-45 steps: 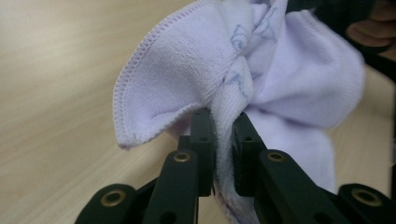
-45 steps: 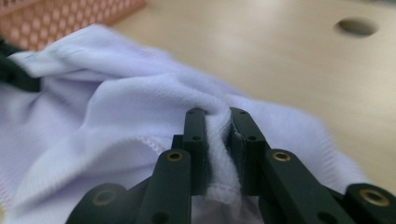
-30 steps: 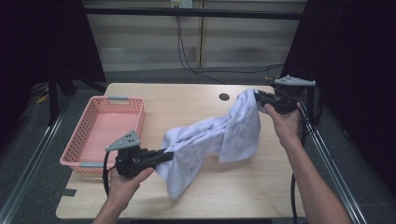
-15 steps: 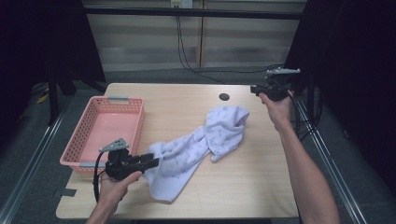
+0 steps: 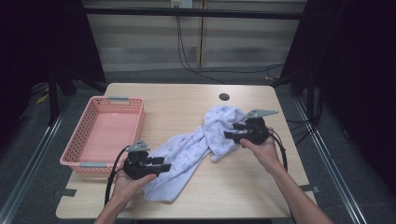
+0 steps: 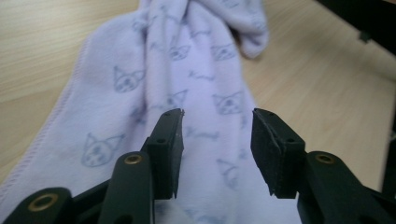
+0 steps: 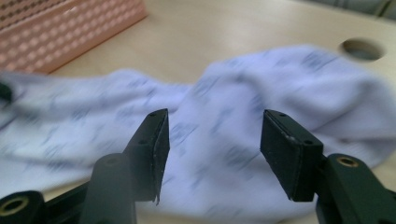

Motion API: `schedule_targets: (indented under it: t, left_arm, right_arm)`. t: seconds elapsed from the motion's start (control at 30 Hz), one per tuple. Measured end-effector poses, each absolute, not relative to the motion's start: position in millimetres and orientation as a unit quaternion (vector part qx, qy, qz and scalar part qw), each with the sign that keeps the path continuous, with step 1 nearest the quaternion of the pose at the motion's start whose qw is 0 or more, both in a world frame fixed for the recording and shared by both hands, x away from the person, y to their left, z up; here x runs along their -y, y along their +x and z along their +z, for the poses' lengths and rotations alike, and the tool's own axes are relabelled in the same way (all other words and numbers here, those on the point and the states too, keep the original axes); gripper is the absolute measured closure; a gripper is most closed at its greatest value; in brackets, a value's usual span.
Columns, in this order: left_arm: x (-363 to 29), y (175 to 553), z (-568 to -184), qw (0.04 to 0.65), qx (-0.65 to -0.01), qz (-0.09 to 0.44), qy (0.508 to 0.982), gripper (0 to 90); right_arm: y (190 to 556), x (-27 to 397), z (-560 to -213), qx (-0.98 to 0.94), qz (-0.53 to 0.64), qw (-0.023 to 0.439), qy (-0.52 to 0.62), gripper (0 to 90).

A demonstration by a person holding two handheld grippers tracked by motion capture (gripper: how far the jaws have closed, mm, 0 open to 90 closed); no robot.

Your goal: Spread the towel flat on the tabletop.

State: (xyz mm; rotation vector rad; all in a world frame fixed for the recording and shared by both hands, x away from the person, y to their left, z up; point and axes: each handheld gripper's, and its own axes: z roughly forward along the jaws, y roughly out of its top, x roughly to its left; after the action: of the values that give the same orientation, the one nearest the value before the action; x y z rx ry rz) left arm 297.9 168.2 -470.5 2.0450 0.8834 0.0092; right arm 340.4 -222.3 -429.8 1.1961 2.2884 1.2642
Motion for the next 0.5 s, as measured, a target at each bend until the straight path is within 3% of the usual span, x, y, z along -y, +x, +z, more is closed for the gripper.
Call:
schedule_targets:
  t: [0.17, 0.27, 0.47, 0.5]
  left_arm:
    - [-158, 294, -481, 0.401, -0.34, 0.021, 0.85, 63.2]
    - [-145, 283, -480, 0.389, -0.31, 0.026, 0.867, 63.2]
    - [-138, 284, -491, 0.373, -0.316, 0.005, 0.872, 61.2]
    - [-137, 284, -492, 0.373, -0.318, 0.012, 0.872, 66.1]
  right_arm:
    - [310, 201, -459, -0.817, 0.421, 0.104, 0.38, 38.8]
    - [313, 199, -470, -0.818, 0.415, 0.1, 0.385, 38.5]
    - [324, 191, -497, -0.829, 0.383, 0.099, 0.394, 37.0]
    - [325, 189, -500, -0.829, 0.38, 0.118, 0.392, 47.1]
